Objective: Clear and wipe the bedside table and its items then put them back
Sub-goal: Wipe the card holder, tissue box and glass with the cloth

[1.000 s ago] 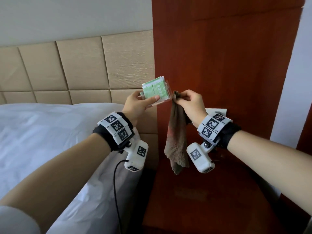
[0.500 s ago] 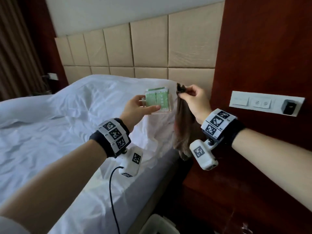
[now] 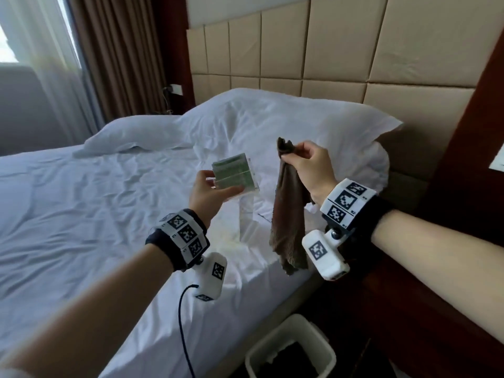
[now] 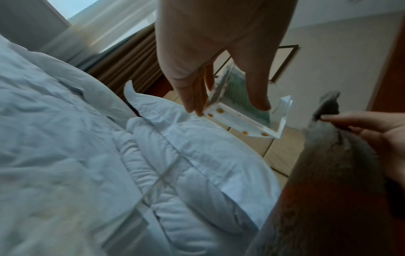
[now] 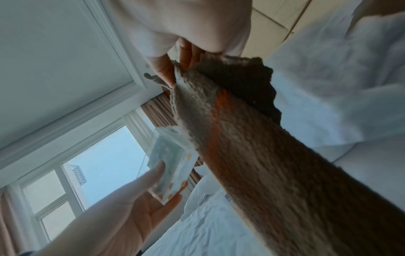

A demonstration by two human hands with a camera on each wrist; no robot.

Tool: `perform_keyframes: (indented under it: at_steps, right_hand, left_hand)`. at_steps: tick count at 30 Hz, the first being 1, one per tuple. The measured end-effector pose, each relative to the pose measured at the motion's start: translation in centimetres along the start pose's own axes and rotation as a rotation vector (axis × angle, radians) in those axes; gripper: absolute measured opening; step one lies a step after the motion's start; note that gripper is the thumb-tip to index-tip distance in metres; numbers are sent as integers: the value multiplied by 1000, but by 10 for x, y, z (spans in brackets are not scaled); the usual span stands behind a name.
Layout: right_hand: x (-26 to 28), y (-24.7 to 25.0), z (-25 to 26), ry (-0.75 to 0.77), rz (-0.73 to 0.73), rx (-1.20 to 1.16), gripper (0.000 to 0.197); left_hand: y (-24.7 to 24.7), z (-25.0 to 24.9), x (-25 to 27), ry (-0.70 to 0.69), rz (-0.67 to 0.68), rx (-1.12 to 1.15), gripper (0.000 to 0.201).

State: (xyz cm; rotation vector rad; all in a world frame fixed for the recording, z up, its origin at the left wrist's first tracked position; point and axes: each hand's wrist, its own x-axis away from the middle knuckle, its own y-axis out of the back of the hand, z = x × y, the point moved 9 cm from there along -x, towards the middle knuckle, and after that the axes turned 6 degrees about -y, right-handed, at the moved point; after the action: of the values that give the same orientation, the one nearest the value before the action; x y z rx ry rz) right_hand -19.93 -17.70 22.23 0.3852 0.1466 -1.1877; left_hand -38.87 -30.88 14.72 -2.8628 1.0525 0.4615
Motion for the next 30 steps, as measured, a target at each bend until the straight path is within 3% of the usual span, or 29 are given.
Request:
perform_keyframes:
  at_steps: [5,9,16,22,30]
  right_hand:
    - [5,-37,-21,-56,44,-4,15]
    - [12,-52,-54,-112,84,16,9]
    - [20,-56,-96,-189,80,32,16]
    - [28,-63,-112,-207,92,62,9]
    - [32,-76,-121,-231,144,63,25]
  left_hand:
    - [32,46,12,79,-127,-52,57]
    - [31,88,29,156,-120,-84,57]
    - [24,149,50,288,-134,-161,59]
    - [40,173,40,305,-211,-316,67]
    - [56,177,44,238,-178,-423,72]
